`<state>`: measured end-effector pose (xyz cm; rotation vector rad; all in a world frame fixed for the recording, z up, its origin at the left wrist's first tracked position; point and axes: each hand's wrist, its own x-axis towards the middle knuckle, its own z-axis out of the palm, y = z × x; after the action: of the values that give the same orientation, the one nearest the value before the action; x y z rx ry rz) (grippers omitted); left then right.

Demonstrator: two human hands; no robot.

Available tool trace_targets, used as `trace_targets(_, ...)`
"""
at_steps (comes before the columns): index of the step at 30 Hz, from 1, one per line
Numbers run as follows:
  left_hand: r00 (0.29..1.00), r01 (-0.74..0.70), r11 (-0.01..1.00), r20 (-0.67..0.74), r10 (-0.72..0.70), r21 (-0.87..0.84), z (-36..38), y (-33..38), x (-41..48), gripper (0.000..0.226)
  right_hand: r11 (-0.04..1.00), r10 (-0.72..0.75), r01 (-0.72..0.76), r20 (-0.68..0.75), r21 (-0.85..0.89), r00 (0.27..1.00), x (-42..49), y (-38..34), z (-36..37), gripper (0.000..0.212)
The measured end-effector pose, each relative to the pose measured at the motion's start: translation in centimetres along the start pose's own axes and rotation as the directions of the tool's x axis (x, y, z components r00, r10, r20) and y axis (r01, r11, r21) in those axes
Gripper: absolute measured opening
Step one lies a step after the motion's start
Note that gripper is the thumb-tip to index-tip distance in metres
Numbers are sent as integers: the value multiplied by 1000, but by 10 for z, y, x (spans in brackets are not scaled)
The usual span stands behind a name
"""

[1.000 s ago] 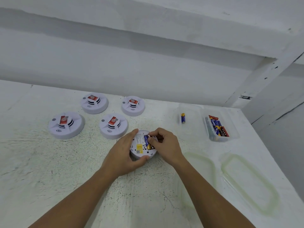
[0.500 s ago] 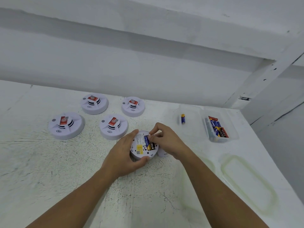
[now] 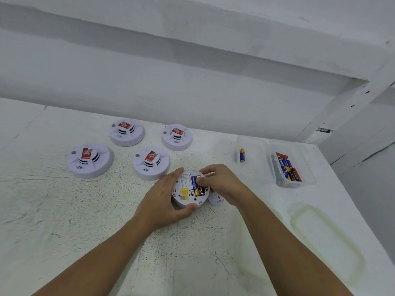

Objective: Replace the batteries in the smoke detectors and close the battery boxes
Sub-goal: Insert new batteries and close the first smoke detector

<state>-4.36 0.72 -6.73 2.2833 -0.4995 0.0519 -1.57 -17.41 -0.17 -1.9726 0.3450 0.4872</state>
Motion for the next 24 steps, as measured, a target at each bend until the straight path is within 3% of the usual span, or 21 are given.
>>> trace_targets(3,1000,8,1000,6,-8,-7,0,0,0,99,1000,29,-29,5,4,1000,2,-5,0,7)
trace_targets(9,999,30,999,22,-29,-16,-1,2,0,100,999,52,-52,-54,-5,997,4,-6,5,4)
trace_targets(15,997,71,995,43,-68,-75,-5,4,1,100,943,-110,85,-60,-322,992,-9,-7,5,26)
trace_targets(18,996,83,992,48,-78,-100,-7,5,0,100,867,-220,115,-164,-485,962,-16,2,9,32)
trace_targets(21,995,90,989,40,-86,-113,-9,8,-2,98,794,-309,111,-239,-598,921,-22,17,11,29)
trace_targets(24,992,124,984,31,-121,-131,-11,9,-5,97,700,-359,114,-209,-705,910,-22,33,19,22)
